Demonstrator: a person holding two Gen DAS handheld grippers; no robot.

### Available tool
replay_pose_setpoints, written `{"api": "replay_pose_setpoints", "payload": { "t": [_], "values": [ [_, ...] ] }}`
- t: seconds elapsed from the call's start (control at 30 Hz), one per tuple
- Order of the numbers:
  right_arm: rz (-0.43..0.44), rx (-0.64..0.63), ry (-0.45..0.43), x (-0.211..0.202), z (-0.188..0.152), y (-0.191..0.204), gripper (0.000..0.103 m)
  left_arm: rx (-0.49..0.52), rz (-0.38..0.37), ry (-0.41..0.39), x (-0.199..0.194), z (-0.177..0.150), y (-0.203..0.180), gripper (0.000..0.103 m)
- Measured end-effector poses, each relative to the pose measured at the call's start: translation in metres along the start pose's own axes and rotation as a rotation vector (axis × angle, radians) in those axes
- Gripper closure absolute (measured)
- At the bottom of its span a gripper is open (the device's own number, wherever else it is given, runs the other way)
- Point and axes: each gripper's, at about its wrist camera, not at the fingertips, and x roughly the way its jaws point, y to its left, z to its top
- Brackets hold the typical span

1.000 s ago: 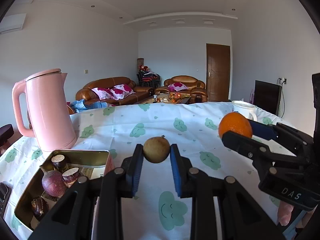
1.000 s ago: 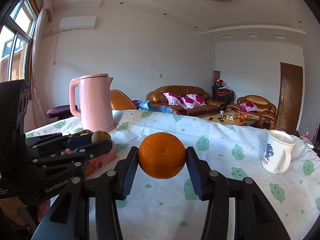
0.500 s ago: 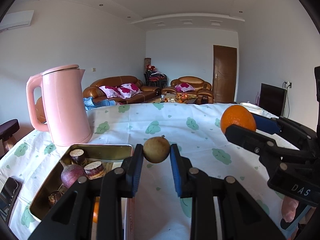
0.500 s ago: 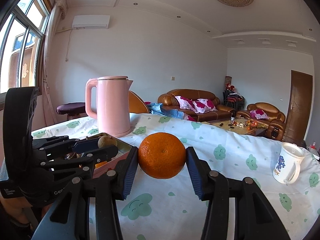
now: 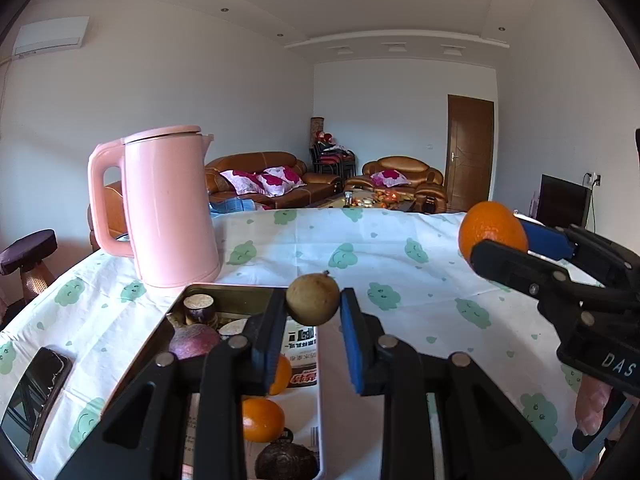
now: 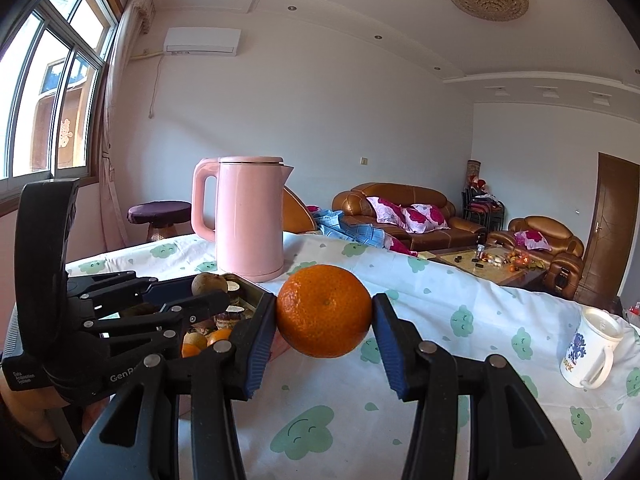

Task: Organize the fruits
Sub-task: 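Lower the orange into the tin with the right tool while the left tool releases the brown fruit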

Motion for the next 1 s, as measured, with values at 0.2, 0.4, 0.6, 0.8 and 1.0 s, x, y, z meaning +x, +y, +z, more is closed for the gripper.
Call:
{"api": "replay_pose_setpoints", "payload": {
  "t": [0.2,0.4,0.6,0.8,1.0],
  "values": [
    [0.031,-0.017,0.005,0.008,0.005,0.011,0.053,-0.014,0.025,0.004,-0.002,0.0,0.015,0.075],
    [0.053,-0.037,0.008,0.015,0.01,0.021,0.053,-0.027,0.057,0.005,-0.004,-0.001,0.029,0.075],
    [0.082,-0.042,0.019,0.026,0.015,0.03,0.053,-0.037,0.087,0.012,-0.005,-0.001,0.043,0.075],
    [0.105,-0.061,0.034,0.037,0.016,0.043,0.053,-0.055,0.121,0.026,-0.005,-0.002,0.059,0.075],
    [0.123,-0.077,0.05,0.047,0.016,0.054,0.053,-0.069,0.143,0.041,-0.004,-0.005,0.072,0.075]
  ]
}}
